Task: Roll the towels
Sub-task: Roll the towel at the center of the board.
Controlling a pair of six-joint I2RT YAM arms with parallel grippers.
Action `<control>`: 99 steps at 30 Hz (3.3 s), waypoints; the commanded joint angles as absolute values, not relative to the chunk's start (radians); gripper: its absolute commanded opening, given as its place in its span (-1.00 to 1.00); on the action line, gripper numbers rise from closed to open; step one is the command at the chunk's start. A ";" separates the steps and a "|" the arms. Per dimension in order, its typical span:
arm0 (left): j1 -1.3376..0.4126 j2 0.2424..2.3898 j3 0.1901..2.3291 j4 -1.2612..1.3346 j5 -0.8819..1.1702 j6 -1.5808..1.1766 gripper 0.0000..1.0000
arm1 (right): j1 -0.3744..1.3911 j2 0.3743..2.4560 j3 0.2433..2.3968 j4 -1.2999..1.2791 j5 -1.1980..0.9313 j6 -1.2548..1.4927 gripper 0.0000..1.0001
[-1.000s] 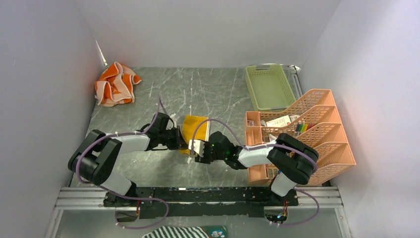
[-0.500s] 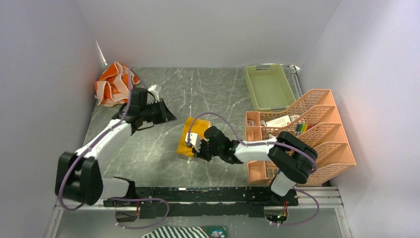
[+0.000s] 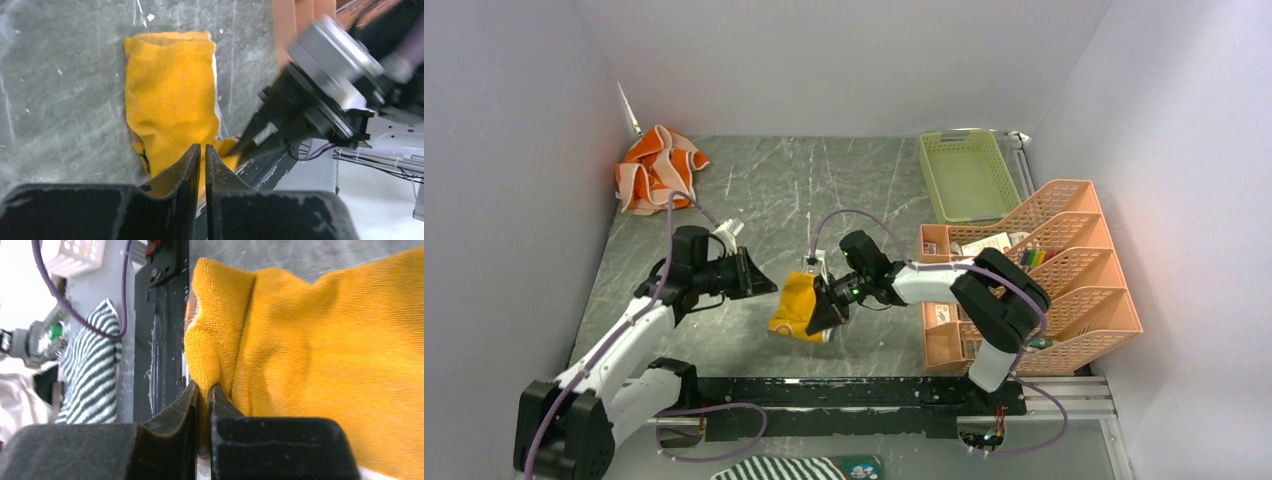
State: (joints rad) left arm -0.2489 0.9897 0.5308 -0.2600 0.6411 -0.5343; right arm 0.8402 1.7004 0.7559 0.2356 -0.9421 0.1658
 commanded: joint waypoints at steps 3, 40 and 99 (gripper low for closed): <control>-0.248 0.837 0.490 -0.212 0.644 -0.662 -0.60 | 0.789 1.905 0.924 0.089 -1.040 0.252 -1.00; -0.514 1.055 0.216 0.061 0.369 -0.899 -0.80 | 0.741 1.993 0.897 0.126 -1.013 0.371 -1.00; -0.485 1.206 0.505 -0.150 0.518 -0.735 -0.86 | 1.165 1.660 0.587 0.320 -0.134 -0.392 0.02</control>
State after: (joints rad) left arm -0.5171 1.3205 0.4194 -0.0147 0.5385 -0.7837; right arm 1.1614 1.6089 0.6006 0.3691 -0.1635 -0.4728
